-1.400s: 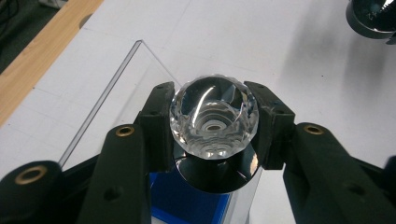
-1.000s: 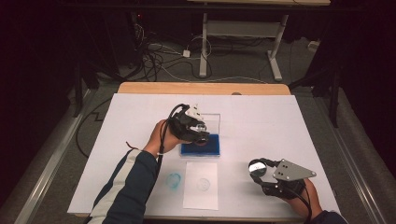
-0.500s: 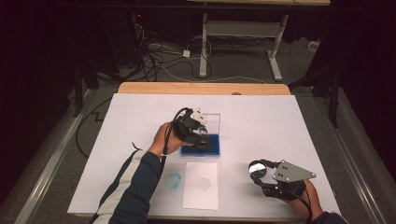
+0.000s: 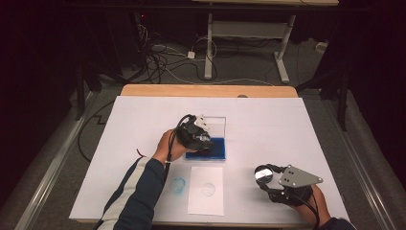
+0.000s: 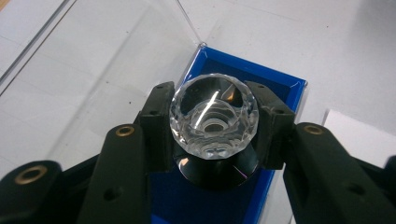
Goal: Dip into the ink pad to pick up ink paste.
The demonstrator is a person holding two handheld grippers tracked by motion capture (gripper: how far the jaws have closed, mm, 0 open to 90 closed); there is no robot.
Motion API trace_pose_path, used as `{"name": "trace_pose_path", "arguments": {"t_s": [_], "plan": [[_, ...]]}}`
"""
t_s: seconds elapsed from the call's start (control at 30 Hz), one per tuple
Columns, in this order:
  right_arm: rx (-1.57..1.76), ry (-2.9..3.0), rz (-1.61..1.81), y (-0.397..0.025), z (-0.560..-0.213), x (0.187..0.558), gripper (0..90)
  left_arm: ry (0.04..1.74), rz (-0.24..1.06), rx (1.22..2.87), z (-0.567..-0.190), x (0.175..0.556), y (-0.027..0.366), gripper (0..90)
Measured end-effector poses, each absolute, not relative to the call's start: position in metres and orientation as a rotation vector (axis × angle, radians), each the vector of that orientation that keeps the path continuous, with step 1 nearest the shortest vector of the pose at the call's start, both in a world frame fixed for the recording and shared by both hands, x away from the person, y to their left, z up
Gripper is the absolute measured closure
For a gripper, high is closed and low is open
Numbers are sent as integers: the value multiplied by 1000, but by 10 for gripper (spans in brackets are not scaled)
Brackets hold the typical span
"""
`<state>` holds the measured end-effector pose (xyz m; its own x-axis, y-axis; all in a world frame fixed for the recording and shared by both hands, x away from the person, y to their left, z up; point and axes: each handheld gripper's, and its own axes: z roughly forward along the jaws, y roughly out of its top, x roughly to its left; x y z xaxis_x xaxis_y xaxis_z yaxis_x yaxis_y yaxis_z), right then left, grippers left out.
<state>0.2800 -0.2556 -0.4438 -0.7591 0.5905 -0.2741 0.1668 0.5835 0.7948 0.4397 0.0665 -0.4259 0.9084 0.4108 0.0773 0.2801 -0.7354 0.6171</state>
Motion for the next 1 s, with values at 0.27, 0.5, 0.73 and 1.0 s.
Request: {"name": "trace_pose_path", "arguments": {"t_s": [0.27, 0.5, 0.73, 1.0], "plan": [[598, 2298, 1074, -255, -444, 280, 386, 493, 277, 2401, -430, 439, 69, 545], [597, 2301, 1071, -255, -444, 280, 386, 496, 268, 2400, -432, 437, 73, 545], [595, 2305, 1067, -254, -445, 280, 385, 490, 277, 2415, -432, 436, 71, 546], [596, 2309, 1067, -254, -445, 280, 386, 502, 259, 2390, -434, 437, 73, 545]]}}
